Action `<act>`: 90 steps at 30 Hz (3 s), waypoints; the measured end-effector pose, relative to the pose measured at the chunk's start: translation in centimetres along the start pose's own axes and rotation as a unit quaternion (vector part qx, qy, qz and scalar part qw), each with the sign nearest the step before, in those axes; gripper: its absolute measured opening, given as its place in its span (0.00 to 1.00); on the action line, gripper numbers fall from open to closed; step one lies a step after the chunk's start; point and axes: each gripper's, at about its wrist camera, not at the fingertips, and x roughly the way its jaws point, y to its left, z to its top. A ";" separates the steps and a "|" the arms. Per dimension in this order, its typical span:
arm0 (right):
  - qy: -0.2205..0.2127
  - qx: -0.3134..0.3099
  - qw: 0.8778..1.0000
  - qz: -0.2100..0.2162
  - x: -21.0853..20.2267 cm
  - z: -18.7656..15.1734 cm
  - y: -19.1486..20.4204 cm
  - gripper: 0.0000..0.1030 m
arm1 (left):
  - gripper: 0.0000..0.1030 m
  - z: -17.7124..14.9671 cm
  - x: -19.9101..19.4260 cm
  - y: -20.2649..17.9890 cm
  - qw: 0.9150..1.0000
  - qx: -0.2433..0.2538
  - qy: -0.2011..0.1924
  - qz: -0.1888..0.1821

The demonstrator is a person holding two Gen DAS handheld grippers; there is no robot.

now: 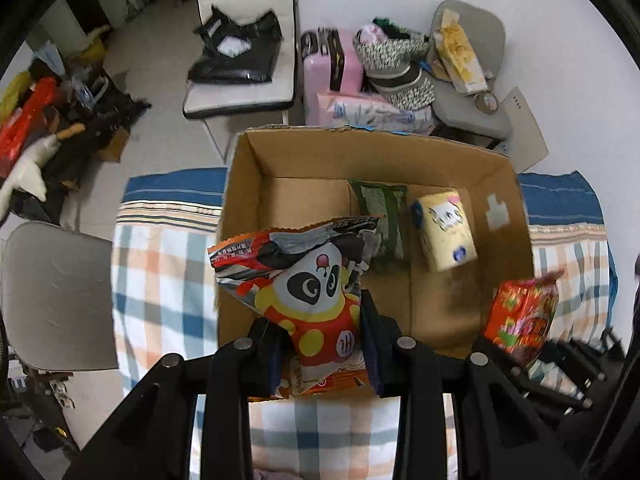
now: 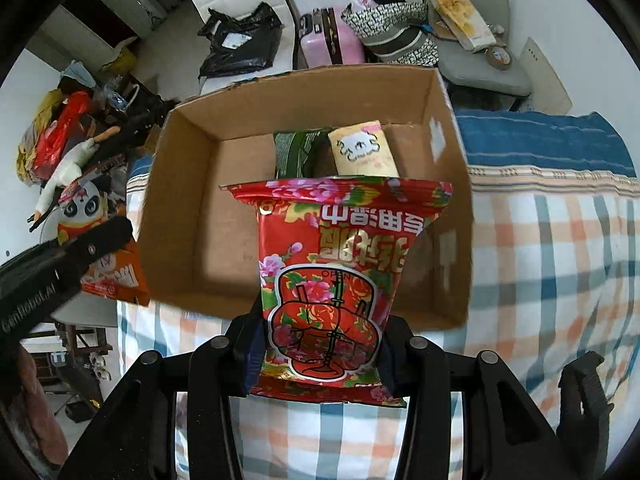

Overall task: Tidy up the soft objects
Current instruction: 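Carry both bags into the box and open both grippers to drop them, then grasp the lilac sock with the left gripper while the right grasps the blue milk stick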

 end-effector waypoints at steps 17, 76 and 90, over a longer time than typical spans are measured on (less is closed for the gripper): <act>0.111 0.002 0.994 -0.011 13.5 3.4 1.1 0.46 | 0.28 5.9 14.3 -0.1 0.992 0.021 0.124 0.008; -0.037 -0.019 0.999 -0.017 -4.2 -10.0 0.6 0.95 | 0.91 -20.7 -3.7 8.7 0.982 -0.189 0.004 0.000; 0.050 -0.092 0.994 0.030 4.5 -14.5 2.9 0.95 | 0.90 -32.9 11.4 11.9 0.901 -0.382 0.176 -0.107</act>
